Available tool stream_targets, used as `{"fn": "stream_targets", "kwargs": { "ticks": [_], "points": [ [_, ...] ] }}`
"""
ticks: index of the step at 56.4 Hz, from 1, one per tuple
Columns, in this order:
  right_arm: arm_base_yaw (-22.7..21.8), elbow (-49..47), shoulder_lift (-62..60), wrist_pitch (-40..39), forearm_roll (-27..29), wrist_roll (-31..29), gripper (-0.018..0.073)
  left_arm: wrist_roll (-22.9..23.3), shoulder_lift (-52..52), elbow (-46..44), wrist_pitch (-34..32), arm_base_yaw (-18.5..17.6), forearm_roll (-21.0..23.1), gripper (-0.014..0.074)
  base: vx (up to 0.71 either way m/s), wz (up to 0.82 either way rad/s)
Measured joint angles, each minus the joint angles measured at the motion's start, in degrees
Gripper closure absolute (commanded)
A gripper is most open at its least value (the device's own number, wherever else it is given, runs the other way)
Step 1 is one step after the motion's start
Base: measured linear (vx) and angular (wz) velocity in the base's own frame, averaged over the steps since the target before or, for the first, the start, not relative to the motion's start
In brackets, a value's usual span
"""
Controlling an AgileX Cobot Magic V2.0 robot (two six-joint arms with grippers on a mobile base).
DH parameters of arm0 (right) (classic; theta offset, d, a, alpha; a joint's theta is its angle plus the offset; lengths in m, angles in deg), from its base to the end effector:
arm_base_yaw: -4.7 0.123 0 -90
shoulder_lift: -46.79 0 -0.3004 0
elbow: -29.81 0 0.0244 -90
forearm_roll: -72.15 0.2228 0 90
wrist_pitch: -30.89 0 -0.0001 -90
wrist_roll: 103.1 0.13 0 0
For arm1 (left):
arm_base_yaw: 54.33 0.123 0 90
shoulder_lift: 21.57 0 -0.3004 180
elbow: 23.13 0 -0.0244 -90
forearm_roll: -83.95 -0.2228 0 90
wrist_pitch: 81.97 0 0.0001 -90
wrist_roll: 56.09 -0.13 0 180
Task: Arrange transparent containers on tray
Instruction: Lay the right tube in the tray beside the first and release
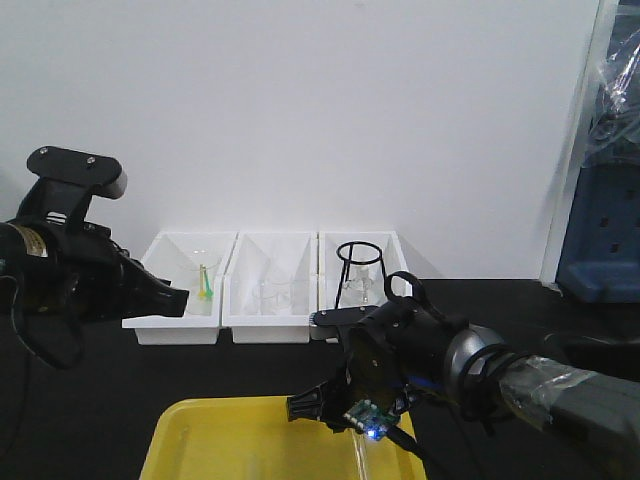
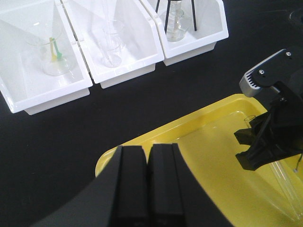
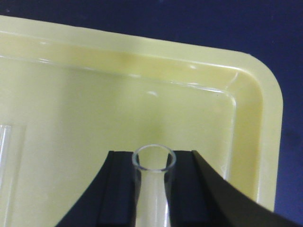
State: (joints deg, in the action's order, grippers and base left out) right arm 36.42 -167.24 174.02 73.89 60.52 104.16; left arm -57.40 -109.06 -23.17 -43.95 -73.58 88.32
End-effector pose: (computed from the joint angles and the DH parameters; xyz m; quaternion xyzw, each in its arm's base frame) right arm 0.3994 0.2258 0.1939 -0.0937 0.9648 0.0401 0.2424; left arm 0.2946 -0.1093 0.3821 0.1428 0.8768 -0.1056 0.4468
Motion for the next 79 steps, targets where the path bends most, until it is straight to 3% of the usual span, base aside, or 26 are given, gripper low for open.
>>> {"fn": "stream_targets", "kwargs": {
  "ticks": [22,45,66,79],
  "points": [
    [0.0,0.0,0.0,-1.8,-0.4,0.0,0.0309,0.0,0.0,0.0,0.0,0.0,0.0,0.0602,0.0,0.0],
    [0.0,0.0,0.0,-2.1,-0.4,0.0,0.0272,0.0,0.0,0.0,0.0,0.0,0.1,0.0602,0.0,0.0],
    [0.0,0.0,0.0,-2.2,-0.5,0.0,0.0167,0.0,0.0,0.0,0.0,0.0,0.1,0.0602,0.0,0.0],
    [0.0,0.0,0.0,-2.2,-0.7,0.0,0.0163,0.0,0.0,0.0,0.0,0.0,0.1,0.0602,0.0,0.0]
  ]
}}
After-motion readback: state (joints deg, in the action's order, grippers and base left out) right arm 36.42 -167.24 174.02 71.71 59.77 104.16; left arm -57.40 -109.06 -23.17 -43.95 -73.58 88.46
